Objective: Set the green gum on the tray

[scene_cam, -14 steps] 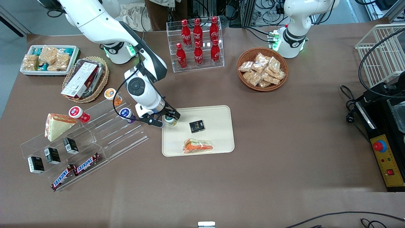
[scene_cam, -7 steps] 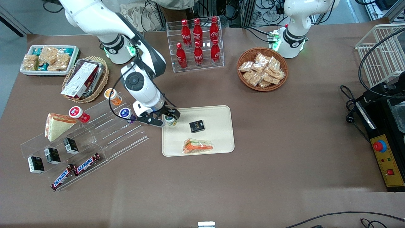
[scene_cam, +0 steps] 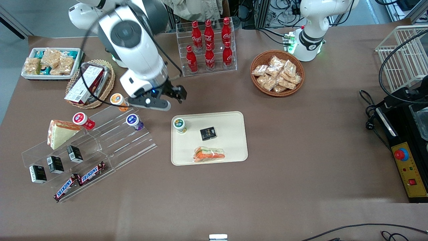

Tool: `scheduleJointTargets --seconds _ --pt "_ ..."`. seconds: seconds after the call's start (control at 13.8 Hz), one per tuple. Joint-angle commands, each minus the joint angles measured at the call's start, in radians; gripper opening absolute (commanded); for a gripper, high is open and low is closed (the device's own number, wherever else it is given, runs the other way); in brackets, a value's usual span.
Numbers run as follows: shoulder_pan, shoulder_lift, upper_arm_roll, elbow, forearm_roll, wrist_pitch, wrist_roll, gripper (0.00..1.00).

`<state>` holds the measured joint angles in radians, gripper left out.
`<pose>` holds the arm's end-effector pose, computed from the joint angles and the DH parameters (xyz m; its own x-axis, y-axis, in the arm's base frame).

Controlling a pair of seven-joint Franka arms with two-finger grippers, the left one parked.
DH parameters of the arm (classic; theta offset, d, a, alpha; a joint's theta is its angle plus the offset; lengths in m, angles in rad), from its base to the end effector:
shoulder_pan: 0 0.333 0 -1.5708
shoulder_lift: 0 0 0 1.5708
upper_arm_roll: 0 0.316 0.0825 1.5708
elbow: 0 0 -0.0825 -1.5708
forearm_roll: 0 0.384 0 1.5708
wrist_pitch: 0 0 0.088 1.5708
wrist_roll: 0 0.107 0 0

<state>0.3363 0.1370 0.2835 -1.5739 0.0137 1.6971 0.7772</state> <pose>0.4951 0.3425 0.5578 0.9862 -0.1600 -0.0423 -0.1614 -0.9864 -0.0310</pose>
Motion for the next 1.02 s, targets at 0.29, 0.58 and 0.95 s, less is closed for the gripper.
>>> scheduleJointTargets --seconds 0.29,0.58,0.95 --pt "-0.319 -0.12 -0.009 0.048 -0.024 -0.109 -0.543 1.0" --pt "-0.333 -0.137 -0.156 0.04 -0.018 -0.122 -0.748 1.0" --pt "-0.278 -0.129 -0.287 0.045 0.026 -0.122 -0.806 1.0"
